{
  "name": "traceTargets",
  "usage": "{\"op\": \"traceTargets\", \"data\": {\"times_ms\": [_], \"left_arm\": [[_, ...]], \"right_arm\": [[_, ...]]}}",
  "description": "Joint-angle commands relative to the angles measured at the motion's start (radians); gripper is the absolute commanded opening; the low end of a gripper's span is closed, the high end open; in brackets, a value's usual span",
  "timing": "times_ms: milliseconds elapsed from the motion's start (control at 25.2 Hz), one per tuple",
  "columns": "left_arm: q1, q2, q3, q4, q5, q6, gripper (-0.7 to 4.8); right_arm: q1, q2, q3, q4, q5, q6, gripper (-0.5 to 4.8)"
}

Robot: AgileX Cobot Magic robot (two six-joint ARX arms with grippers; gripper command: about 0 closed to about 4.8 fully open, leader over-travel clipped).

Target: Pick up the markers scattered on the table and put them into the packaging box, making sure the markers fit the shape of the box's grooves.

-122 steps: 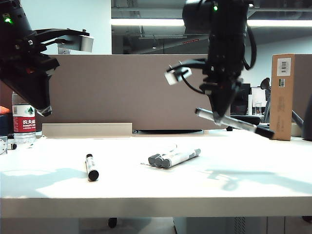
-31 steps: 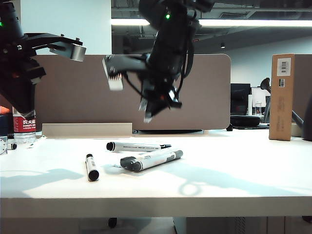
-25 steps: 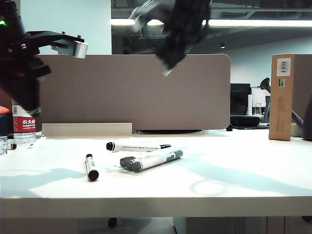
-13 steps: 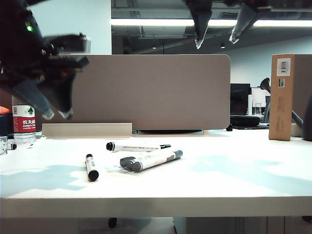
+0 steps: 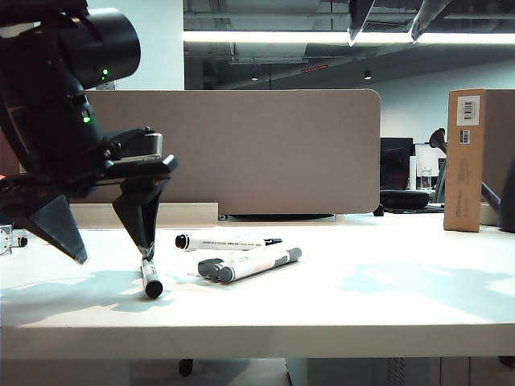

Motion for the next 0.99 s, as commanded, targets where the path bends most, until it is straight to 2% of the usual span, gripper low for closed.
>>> {"op": "traceTargets", "data": {"times_ms": [40, 239, 358, 517, 636, 795, 994], "left_arm": [[-0.002, 0.005, 0.005, 0.003, 0.0, -0.029, 4.03], [-0.002, 0.047, 0.005, 0.022, 0.001, -0.055, 4.03], [-0.002, 0.095, 0.005, 0.022, 0.074, -0.09, 4.03], [-0.003, 0.103, 0.005, 0.045, 0.093, -0.125, 4.03], [-0.003, 0.102, 0.006, 0.063, 0.108, -0.203, 4.03], [-0.003, 0.102, 0.006, 0.089, 0.139, -0.208, 4.03], [-0.003, 0.103, 0.006, 0.091, 0.127, -0.207, 3.94]], "right_arm": [[0.0, -0.026, 0.003, 0.037, 0.002, -0.015, 4.15], [-0.022, -0.04, 0.003, 0.039, 0.0, -0.026, 4.15], [-0.034, -0.043, 0.003, 0.033, -0.006, -0.028, 4.15], [-0.034, -0.043, 0.003, 0.026, -0.007, -0.029, 4.14], [-0.034, -0.043, 0.003, 0.023, -0.008, -0.029, 4.14], [-0.034, -0.043, 0.003, 0.014, -0.01, -0.029, 4.14], [-0.034, -0.044, 0.003, 0.005, -0.01, -0.028, 4.14]]}}
